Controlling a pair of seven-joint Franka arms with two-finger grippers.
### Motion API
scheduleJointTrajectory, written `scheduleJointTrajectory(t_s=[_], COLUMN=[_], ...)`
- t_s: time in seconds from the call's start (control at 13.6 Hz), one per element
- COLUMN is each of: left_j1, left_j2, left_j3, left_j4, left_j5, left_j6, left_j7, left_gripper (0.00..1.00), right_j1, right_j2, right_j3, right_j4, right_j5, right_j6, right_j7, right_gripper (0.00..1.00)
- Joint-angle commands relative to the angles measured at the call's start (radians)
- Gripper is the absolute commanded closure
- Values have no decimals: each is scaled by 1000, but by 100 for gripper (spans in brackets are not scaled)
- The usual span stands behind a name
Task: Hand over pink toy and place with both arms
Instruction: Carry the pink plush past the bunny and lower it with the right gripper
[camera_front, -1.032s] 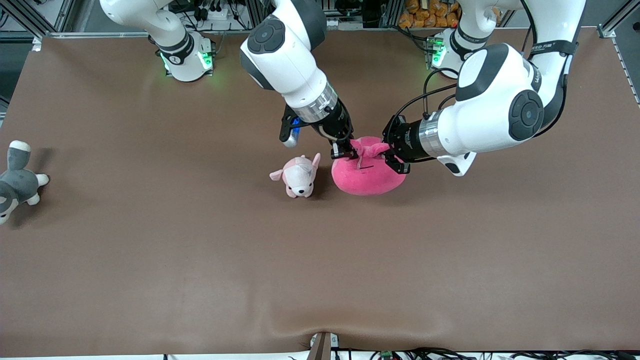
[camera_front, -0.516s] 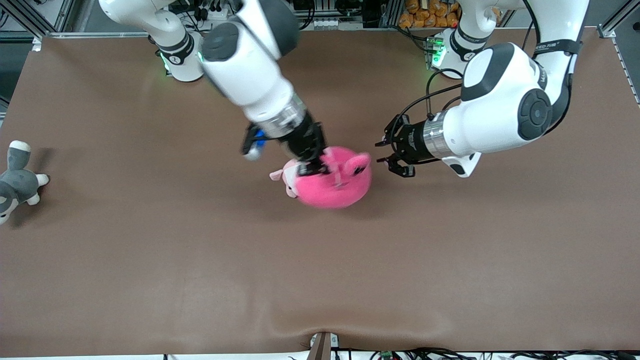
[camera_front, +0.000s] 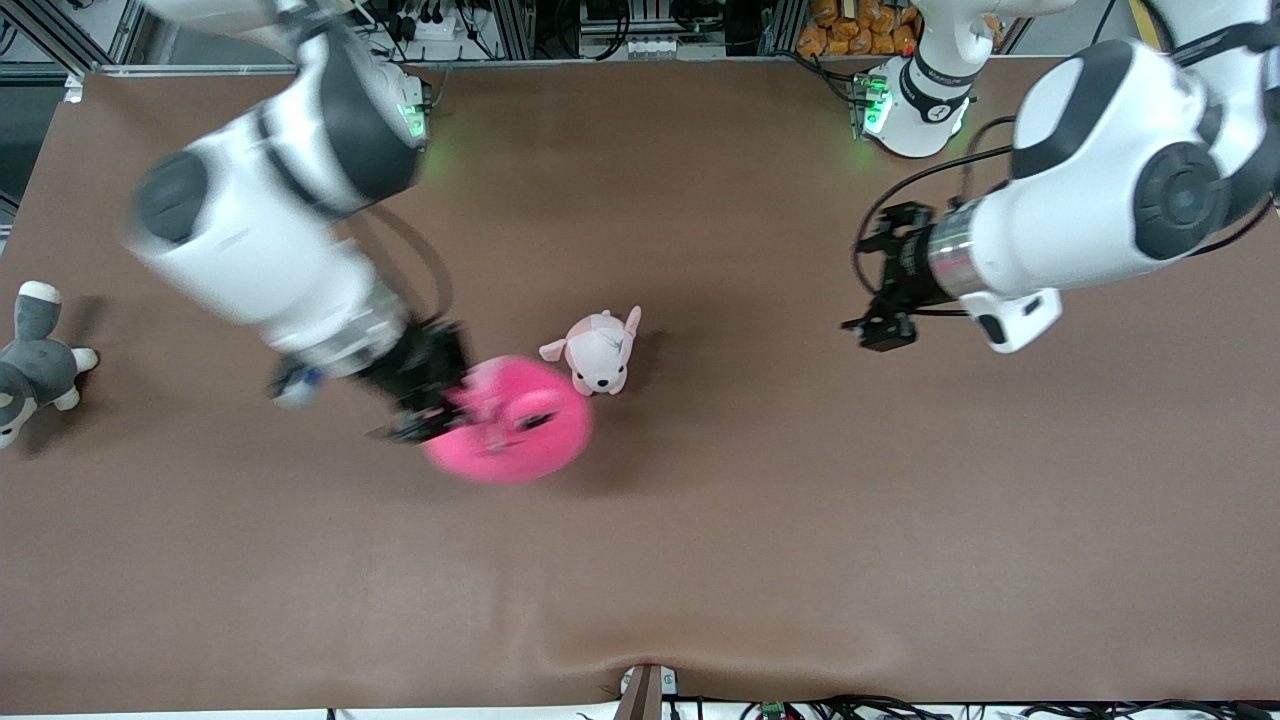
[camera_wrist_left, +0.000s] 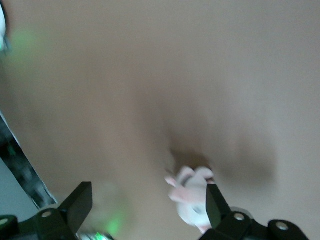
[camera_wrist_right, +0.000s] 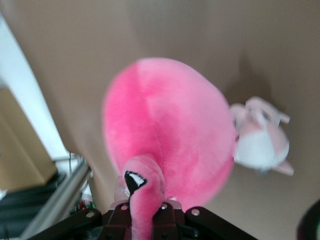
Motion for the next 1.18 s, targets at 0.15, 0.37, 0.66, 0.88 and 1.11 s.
scheduleJointTrajectory(t_s=[0.15, 0.37, 0.66, 0.88, 1.11], left_j1=[98, 161, 160, 164, 164], left_j2=[-49, -52, -66, -72, -81], left_j3=[-1, -4, -18, -2, -7], left_j4=[1, 6, 30, 32, 32], left_j5=[99, 100, 276, 286, 327], left_j6=[-103, -141, -157, -154, -111], left_j7=[352, 479, 701, 884, 1025], left_gripper=[0, 0, 0, 0, 0], right_j1=[-312, -445, -603, -669, -643], right_j2=[16, 16, 26, 73, 63], right_j3=[24, 22, 22, 24, 34], right_j4=[-107, -205, -336, -336, -240], right_j5=[138, 136, 136, 138, 132], right_j6=[-129, -154, -154, -160, -215], right_j7=[-516, -815, -1115, -1223, -1217], right_gripper=[100, 100, 100, 12, 0])
